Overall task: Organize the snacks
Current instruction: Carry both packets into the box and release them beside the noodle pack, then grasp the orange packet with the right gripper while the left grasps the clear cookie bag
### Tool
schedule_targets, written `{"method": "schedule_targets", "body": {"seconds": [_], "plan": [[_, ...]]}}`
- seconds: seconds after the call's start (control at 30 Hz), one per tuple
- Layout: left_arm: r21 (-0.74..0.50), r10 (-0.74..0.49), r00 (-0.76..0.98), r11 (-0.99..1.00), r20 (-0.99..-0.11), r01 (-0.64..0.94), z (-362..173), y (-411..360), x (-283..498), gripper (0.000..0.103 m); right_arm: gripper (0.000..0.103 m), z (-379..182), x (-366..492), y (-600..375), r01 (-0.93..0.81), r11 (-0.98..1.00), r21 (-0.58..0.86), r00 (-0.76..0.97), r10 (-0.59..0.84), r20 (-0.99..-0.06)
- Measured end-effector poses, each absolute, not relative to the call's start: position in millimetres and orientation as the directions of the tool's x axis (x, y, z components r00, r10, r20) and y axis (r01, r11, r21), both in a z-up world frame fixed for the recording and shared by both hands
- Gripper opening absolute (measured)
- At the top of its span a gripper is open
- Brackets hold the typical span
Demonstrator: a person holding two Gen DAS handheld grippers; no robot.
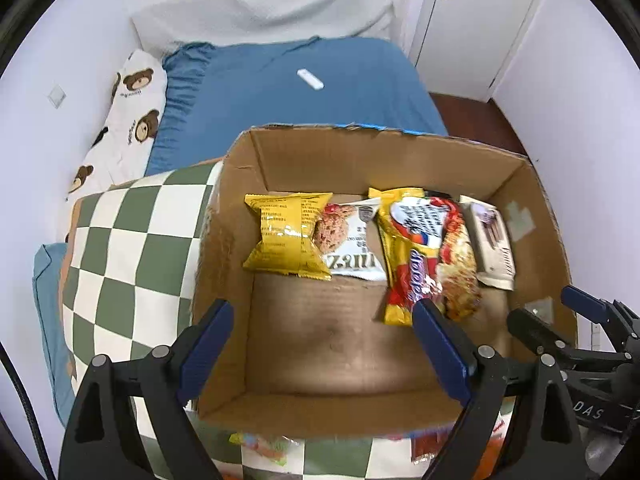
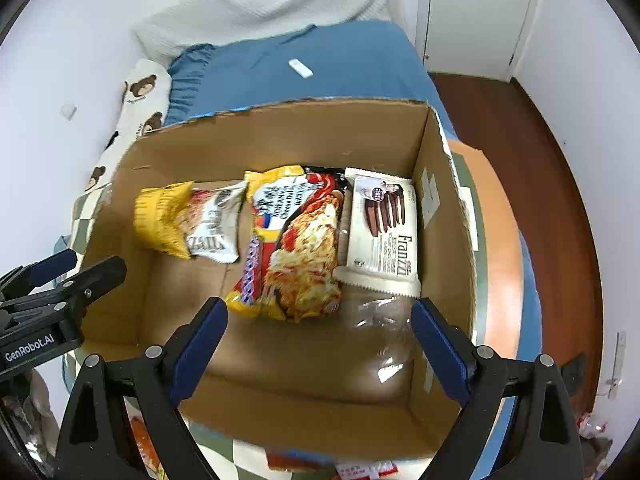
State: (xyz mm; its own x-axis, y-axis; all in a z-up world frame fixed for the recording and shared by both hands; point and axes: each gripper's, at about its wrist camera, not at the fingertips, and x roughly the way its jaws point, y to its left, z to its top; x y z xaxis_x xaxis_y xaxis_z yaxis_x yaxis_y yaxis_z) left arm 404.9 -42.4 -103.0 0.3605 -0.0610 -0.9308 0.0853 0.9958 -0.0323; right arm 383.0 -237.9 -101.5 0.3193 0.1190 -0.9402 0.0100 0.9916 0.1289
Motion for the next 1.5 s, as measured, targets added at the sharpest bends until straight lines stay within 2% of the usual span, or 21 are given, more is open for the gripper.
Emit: {"method": "schedule_targets", "body": {"seconds": [0.53,0.7,0.9,0.97,1.0,1.1,1.2,1.3,1.5], "plan": [[-0.050,-0.096,0.541,0.994,-0.836,0.100,-26.4,-38.6,309.4,0.091,0.095,-11.1,278.6,-231.9,-0.017,0.992,0.128,0.520,0.119,-0.846],[-0.083,-0.113,0.517,0.993,-0.849,0.081,-27.9,-28.7,280.2,0.091,0.095,0.2,245.6,-235.5,-0.010,0.983,0.183,0.526,0.161,-0.835],[-0.099,-0.094,0.335,0.995,-0.937,0.003,-94.0,4.3,224.8,0.091,0.095,-47.3,199.2,-250.0,0.049,0.960,0.275,0.431,0.228,-0.873],[-0.096,-0.086,0.226,0.995,-0.970,-0.034,-126.4,18.0,204.6,0.091,0.089,-71.3,183.5,-256.7,0.081,0.955,0.284,0.393,0.232,-0.890],[-0.108,-0.097,0.157,0.992,-0.983,-0.060,-145.6,25.7,191.3,0.091,0.084,-85.8,175.1,-260.2,0.100,0.952,0.288,0.364,0.234,-0.901],[-0.177,-0.182,-0.023,0.974,-0.983,-0.140,-195.7,39.8,154.2,0.091,0.080,-122.6,152.2,-270.1,0.162,0.945,0.284,0.297,0.228,-0.927],[-0.266,-0.302,-0.126,0.934,-0.945,-0.238,-236.7,42.3,133.4,0.090,0.078,-149.3,138.1,-278.0,0.207,0.938,0.277,0.256,0.222,-0.941],[-0.309,-0.362,-0.146,0.904,-0.920,-0.297,-266.0,35.8,132.4,0.090,0.078,-168.3,134.1,-282.1,0.224,0.944,0.243,0.238,0.189,-0.953],[-0.245,-0.271,-0.106,0.946,-0.957,-0.214,-284.2,-2.8,153.8,0.090,0.077,-200.7,152.4,-279.9,0.204,0.967,0.150,0.182,0.113,-0.977]]}}
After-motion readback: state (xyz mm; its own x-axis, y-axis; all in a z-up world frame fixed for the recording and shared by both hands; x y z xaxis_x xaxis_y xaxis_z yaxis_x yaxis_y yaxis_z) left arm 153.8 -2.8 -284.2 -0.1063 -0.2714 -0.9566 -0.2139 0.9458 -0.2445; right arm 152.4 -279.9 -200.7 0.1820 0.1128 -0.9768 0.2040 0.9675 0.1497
